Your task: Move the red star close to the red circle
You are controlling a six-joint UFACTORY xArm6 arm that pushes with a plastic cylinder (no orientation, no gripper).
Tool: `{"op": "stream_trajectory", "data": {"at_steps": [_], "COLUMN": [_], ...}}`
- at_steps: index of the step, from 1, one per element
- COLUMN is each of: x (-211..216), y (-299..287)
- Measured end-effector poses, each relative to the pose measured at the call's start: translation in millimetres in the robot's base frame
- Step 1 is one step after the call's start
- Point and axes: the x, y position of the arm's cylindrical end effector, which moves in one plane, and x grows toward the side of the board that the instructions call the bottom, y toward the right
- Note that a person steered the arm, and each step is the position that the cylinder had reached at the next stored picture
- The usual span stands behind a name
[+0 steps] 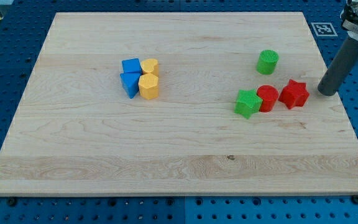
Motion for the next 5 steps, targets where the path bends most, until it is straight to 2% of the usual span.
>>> {"op": "stream_trajectory", "data": {"at_steps": [5], "x": [0], "y": [-17]}}
